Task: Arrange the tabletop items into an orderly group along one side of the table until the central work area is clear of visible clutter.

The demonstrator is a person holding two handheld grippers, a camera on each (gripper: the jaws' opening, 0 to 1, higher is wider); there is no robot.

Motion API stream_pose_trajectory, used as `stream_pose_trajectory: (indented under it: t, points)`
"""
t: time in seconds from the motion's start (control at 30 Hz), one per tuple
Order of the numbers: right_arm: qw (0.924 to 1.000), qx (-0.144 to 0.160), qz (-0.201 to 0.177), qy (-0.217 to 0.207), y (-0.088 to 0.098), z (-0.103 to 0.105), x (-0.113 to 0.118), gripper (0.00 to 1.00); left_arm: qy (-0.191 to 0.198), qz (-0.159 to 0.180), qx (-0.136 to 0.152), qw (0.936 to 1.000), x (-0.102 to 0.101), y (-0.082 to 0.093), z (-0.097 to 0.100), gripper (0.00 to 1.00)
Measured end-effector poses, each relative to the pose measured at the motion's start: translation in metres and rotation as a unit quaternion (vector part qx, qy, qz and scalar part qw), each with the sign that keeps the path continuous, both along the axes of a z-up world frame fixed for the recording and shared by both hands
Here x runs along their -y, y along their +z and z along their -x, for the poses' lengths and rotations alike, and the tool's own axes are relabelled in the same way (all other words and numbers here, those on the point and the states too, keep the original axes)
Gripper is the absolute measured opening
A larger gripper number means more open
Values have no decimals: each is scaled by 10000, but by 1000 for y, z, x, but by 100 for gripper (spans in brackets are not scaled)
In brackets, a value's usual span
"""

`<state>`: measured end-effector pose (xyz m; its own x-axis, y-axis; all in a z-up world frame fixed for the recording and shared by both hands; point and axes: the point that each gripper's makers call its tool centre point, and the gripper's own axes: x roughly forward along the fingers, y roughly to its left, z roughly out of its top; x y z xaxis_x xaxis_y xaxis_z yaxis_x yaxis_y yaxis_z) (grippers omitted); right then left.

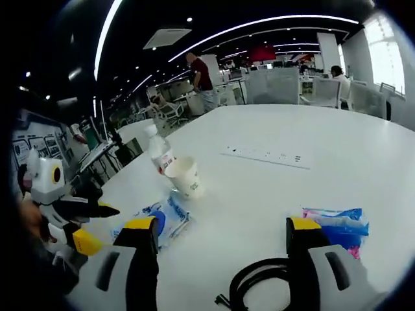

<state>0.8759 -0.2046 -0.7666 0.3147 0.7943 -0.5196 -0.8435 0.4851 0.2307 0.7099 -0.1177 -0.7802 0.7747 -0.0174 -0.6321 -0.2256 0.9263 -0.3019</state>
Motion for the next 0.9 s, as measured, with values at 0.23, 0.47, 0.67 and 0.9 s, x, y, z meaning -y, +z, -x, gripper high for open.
stream_pose_trajectory:
  t: [0.23, 0.47, 0.67, 0.9]
  points:
    - [9984, 39, 5, 556, 3, -2, -30, 78, 446, 56, -208, 9988, -8, -9, 22, 97]
    - [9954, -170, 141, 937, -14, 3, -52, 78, 960, 72, -298, 9949, -20, -17, 44, 100]
    - [9928, -159, 203, 1166, -23, 6, -61, 74, 1370, 415, -215, 9895, -20, -25, 53, 100]
    - [9871, -106, 459, 1531, -34, 19, -68, 70, 1390, 743, -312, 9870, -5, -45, 63, 100]
